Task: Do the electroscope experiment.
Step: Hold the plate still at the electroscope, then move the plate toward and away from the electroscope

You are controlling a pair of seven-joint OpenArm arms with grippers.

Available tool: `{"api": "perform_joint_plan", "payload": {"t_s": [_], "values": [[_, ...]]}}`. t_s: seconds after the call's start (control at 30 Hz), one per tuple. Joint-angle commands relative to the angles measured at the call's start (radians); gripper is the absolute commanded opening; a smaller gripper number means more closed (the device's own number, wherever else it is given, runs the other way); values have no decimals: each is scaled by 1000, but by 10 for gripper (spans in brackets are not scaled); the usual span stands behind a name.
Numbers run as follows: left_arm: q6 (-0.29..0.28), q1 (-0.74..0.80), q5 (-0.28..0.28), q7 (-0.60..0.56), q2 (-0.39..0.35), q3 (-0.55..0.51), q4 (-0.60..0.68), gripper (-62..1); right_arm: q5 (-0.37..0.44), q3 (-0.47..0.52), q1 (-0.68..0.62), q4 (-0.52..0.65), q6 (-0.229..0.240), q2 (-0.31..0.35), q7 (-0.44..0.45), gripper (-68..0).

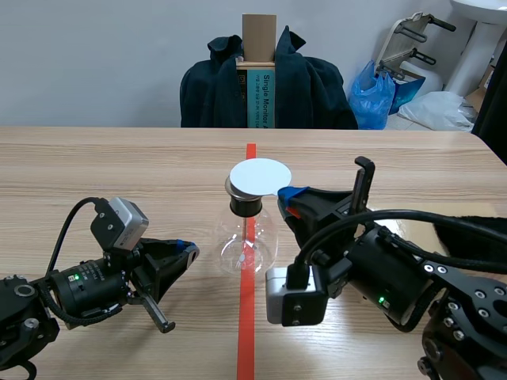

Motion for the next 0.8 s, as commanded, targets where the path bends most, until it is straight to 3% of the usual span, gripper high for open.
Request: {"api": "perform_joint_plan", "payload": {"t_s": [0.0,0.2,0.37,0.77], "values": [[-2,-5,-9,-15,2,-1,17,-577,8,8,12,26,-15,13,0,-667],[-2,-5,-9,-15,2,-1,17,-577,8,8,12,26,-32,13,-22,-667],[-2,-5,-9,-15,2,-1,17,-577,8,8,12,26,-67,13,-148,-667],[-2,-5,-9,-15,2,-1,17,-577,-7,42,12,26,-66,13,-358,-667]]}}
